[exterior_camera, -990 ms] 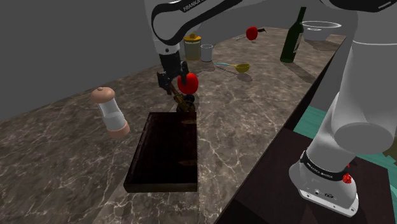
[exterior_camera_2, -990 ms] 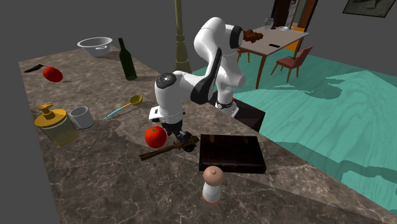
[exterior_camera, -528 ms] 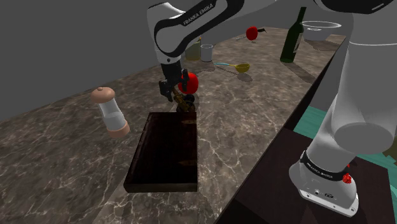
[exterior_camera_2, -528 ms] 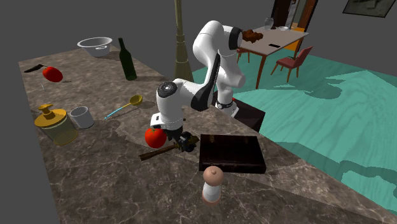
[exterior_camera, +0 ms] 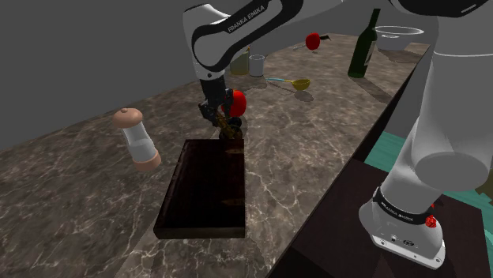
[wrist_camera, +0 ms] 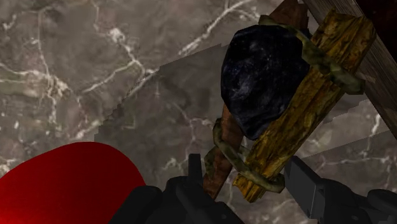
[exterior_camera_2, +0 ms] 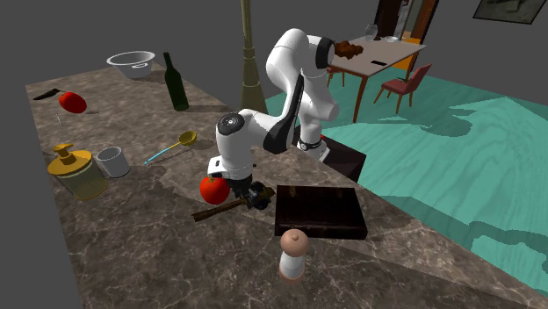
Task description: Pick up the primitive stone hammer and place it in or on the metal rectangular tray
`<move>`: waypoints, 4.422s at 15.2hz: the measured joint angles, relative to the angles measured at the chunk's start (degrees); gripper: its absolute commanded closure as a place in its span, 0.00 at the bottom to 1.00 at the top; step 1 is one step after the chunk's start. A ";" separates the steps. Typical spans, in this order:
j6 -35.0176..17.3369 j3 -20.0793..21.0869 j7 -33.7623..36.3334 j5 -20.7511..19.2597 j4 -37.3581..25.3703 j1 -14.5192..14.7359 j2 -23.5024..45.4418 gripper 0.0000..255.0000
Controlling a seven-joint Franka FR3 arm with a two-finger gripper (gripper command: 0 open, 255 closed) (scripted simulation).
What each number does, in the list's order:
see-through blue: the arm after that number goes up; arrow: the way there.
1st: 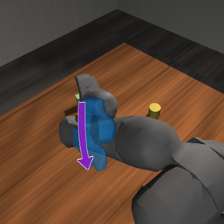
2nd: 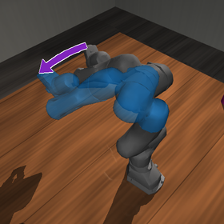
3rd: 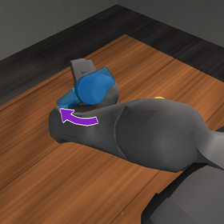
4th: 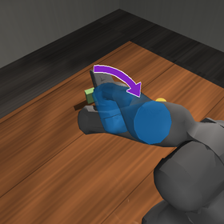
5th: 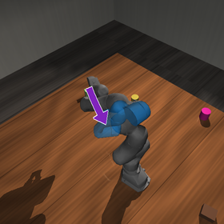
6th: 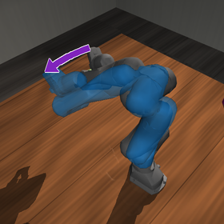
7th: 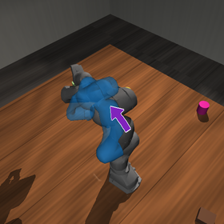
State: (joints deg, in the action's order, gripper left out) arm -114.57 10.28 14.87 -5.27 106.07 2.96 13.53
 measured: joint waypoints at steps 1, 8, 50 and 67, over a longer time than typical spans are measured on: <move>0.00 0.00 0.00 0.00 0.00 0.00 -0.01 1.00; 0.01 0.00 -0.01 -0.01 0.00 0.00 0.01 1.00; 16.33 9.36 16.97 4.77 -2.01 9.83 -14.11 1.00; 9.10 13.72 25.42 5.52 5.06 13.99 -13.92 1.00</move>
State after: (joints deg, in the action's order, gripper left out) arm -105.47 24.00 40.28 0.25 111.13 16.95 -0.39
